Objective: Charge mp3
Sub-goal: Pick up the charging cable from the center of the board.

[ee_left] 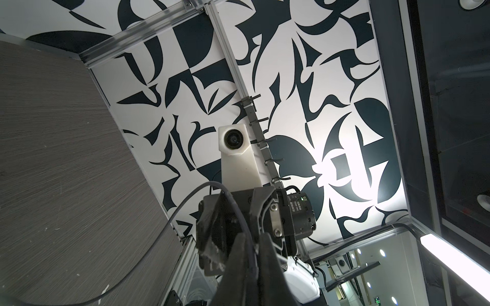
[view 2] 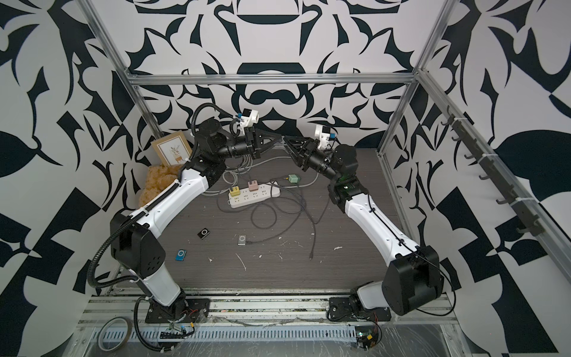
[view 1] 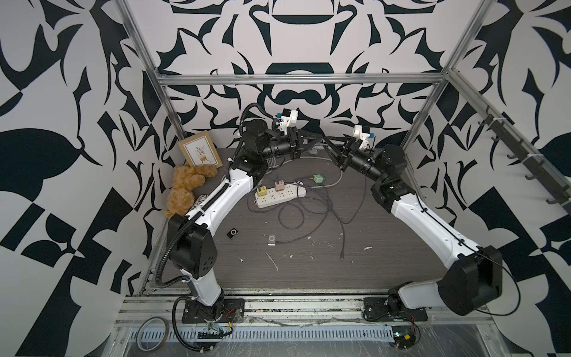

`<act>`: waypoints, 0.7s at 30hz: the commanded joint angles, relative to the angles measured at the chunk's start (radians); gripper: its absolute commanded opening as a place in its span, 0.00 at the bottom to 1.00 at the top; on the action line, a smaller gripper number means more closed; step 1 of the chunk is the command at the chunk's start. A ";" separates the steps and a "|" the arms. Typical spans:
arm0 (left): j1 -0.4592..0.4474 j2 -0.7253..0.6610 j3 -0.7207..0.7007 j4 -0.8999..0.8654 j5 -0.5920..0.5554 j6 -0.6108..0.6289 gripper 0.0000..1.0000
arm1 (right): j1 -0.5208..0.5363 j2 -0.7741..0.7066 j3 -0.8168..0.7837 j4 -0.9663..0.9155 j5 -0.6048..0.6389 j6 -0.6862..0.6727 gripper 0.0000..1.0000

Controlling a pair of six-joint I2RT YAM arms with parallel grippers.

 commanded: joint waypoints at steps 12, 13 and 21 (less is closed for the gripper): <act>0.001 0.015 0.009 0.001 0.013 0.022 0.00 | 0.025 -0.020 0.033 0.078 -0.027 0.004 0.28; 0.001 0.017 0.010 0.001 0.013 0.021 0.00 | 0.025 -0.027 0.025 0.078 -0.026 0.003 0.28; 0.003 0.028 0.017 -0.004 0.019 0.024 0.00 | 0.031 -0.041 0.014 0.090 -0.044 0.002 0.25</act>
